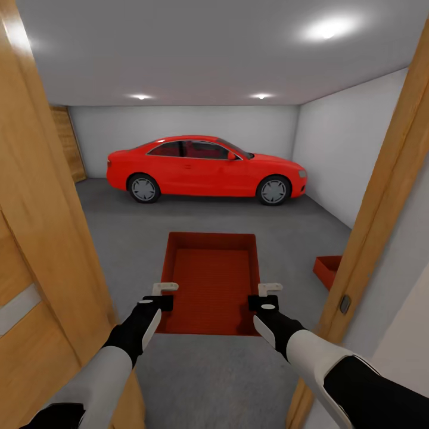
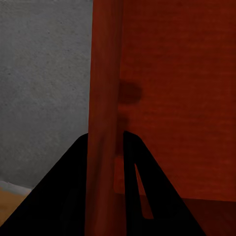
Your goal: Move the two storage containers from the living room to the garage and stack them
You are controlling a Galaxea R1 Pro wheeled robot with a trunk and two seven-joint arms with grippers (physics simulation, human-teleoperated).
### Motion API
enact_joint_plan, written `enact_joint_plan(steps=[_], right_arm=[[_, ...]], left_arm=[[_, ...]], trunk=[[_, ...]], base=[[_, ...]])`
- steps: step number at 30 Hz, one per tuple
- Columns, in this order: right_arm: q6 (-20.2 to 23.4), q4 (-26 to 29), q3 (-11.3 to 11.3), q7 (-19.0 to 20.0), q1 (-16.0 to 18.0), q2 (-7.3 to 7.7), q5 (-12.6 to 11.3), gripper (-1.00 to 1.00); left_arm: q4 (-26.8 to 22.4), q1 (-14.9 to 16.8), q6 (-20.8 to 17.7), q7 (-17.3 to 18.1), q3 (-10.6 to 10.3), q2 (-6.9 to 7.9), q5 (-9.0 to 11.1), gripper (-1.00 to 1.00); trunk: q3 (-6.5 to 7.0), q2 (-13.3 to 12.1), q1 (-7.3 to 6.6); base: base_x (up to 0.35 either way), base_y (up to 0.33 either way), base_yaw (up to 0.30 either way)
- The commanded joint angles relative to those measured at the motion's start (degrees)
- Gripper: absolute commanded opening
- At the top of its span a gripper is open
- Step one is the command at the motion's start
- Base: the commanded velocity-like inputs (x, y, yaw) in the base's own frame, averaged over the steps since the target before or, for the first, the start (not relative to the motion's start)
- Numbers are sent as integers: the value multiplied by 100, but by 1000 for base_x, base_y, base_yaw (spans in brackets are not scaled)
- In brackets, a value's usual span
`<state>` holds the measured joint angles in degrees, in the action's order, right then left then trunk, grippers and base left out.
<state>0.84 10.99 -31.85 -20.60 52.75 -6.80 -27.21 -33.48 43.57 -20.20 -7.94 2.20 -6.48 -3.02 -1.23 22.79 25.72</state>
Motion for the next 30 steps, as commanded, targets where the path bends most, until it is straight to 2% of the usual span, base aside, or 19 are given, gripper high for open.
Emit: enact_joint_plan(steps=[1, 10, 20, 30], right_arm=[[-63, 18, 117, -6, 7, -58, 102, -100], [-64, 18, 117, -6, 7, -54, 102, -100], [-66, 18, 117, -6, 7, -57, 102, -100], [-66, 18, 117, -6, 7, -58, 102, -100]], left_arm=[[-1, 2, -37, 12, 96, -46, -42, -100], [-1, 2, -37, 11, 96, -46, -41, -100], [-1, 2, -41, 7, 96, -46, -45, -100], [-1, 2, -37, 3, 93, -55, -33, -100]], trunk=[[-12, 13, 7], [-12, 13, 7], [-12, 13, 7], [-12, 13, 7]], base=[[303, 0, 0], [301, 0, 0], [61, 0, 0], [303, 0, 0]])
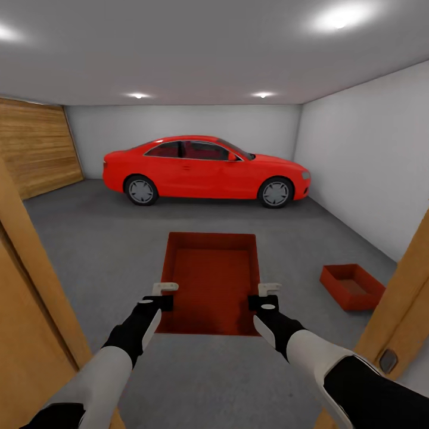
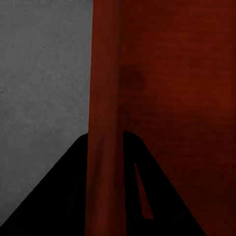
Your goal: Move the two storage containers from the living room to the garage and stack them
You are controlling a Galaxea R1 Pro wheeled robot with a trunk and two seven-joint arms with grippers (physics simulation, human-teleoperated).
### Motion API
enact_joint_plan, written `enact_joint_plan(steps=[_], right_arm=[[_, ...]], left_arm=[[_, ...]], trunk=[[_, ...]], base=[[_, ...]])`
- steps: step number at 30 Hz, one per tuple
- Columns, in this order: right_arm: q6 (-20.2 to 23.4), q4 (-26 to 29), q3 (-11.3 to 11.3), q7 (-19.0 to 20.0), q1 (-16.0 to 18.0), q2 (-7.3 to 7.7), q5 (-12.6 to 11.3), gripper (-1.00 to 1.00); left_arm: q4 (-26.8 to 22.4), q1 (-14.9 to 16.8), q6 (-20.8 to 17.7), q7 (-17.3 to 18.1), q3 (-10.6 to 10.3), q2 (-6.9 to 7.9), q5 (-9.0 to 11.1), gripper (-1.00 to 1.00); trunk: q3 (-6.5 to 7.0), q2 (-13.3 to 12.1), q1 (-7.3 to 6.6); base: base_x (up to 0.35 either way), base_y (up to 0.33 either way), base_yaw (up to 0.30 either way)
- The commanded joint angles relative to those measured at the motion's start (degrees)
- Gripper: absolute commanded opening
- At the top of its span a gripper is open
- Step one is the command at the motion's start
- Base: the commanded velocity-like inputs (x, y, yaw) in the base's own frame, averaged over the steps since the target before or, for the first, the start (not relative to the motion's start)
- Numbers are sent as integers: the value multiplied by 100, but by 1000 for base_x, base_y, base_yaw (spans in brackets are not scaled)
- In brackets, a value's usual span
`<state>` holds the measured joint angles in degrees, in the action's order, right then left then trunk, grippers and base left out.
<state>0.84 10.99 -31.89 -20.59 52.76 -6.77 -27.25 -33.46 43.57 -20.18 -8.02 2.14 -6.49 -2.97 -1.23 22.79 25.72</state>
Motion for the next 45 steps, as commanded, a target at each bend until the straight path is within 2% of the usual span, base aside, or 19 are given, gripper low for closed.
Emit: enact_joint_plan(steps=[1, 45], right_arm=[[-66, 17, 122, -7, 7, -60, 105, -100], [-67, 17, 122, -7, 7, -52, 105, -100]], left_arm=[[-1, 2, -39, 11, 100, -54, -38, -100], [7, 2, -39, 11, 102, -47, -24, -100]], trunk=[[-12, 13, 7], [-12, 13, 7]], base=[[320, 0, 0], [321, 0, 0]])
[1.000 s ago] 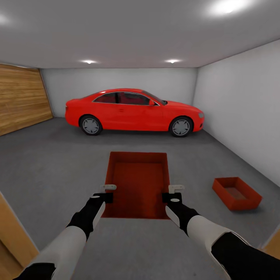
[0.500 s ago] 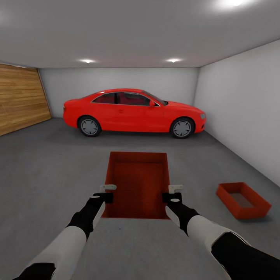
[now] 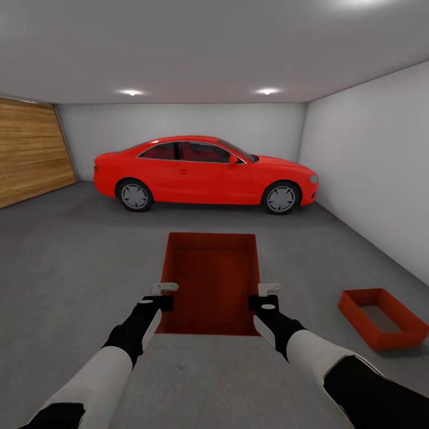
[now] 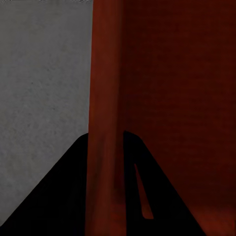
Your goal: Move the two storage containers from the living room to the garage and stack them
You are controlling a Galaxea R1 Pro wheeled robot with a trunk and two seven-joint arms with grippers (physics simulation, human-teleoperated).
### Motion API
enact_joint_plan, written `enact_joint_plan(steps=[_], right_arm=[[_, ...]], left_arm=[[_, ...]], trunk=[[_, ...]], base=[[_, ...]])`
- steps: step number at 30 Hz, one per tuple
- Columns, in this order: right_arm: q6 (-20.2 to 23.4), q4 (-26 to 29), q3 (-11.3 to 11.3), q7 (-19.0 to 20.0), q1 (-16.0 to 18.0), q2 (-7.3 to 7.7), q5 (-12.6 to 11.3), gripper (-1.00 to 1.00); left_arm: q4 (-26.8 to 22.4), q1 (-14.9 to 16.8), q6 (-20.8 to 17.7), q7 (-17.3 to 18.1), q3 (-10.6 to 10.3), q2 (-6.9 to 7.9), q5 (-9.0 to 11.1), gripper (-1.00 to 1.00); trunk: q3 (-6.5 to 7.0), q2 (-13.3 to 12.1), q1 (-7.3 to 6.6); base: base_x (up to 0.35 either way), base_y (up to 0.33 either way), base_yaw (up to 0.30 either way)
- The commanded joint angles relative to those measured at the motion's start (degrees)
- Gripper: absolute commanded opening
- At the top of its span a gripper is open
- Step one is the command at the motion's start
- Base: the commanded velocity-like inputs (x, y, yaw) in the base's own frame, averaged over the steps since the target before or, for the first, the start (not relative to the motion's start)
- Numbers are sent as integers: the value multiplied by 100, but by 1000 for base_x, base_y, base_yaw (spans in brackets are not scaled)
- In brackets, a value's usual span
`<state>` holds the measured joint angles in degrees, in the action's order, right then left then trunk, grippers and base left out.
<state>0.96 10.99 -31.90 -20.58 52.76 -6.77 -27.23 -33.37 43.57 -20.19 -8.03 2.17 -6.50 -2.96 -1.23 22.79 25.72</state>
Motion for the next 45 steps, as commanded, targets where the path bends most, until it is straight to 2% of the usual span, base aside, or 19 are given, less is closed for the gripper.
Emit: enact_joint_plan(steps=[1, 17, 45], right_arm=[[-78, 17, 123, -7, 7, -53, 104, -100], [-78, 17, 123, -7, 7, -60, 107, -100], [-78, 17, 123, -9, 7, -53, 104, -100]], left_arm=[[-2, 2, -38, 12, 99, -46, -25, -100], [-2, 2, -39, 12, 99, -46, -26, -100], [-2, 2, -38, 12, 99, -51, -29, -100]], trunk=[[-12, 13, 7], [-12, 13, 7], [-12, 13, 7]], base=[[321, 0, 0], [321, 0, -114], [321, 0, -3]])
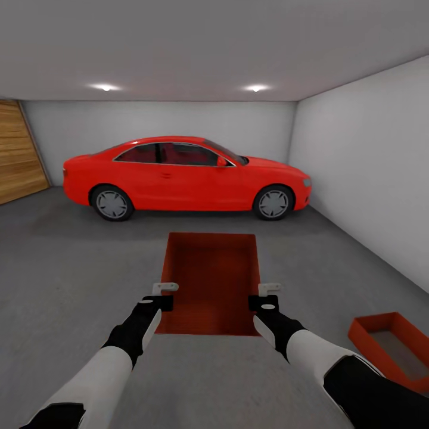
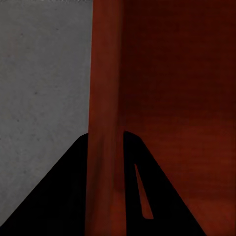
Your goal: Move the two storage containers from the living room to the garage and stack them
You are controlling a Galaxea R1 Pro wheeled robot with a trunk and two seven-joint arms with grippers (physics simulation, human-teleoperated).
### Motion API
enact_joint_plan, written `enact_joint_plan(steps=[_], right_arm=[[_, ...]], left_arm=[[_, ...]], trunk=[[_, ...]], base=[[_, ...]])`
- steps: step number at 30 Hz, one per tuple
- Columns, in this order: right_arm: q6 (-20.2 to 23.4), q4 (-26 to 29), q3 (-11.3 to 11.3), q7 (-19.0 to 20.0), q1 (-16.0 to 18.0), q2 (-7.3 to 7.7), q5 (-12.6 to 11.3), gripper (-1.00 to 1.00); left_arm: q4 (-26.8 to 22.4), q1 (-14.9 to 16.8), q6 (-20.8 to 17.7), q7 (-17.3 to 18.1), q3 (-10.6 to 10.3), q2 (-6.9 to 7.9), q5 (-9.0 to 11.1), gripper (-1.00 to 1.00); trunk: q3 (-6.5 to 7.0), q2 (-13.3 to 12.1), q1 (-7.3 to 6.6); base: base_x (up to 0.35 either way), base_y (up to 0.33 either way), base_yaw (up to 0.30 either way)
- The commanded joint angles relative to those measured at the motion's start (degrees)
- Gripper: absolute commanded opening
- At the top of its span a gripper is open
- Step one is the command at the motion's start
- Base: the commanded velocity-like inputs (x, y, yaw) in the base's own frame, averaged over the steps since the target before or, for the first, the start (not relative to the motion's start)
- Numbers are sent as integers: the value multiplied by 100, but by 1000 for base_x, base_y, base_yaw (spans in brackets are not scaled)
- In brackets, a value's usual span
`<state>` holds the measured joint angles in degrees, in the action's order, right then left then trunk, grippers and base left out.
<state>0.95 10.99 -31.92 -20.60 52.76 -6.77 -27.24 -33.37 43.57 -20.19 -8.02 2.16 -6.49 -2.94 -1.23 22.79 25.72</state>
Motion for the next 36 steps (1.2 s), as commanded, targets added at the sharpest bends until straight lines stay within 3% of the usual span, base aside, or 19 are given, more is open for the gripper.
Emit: enact_joint_plan(steps=[1, 36], right_arm=[[-78, 17, 124, -8, 7, -52, 105, -100], [-78, 17, 124, -9, 7, -61, 101, -100]], left_arm=[[-2, 2, -40, 11, 100, -53, -31, -100], [-2, 2, -42, 11, 100, -53, -32, -100]], trunk=[[-12, 13, 7], [-12, 13, 7]], base=[[321, 0, -18], [321, 0, -228]])
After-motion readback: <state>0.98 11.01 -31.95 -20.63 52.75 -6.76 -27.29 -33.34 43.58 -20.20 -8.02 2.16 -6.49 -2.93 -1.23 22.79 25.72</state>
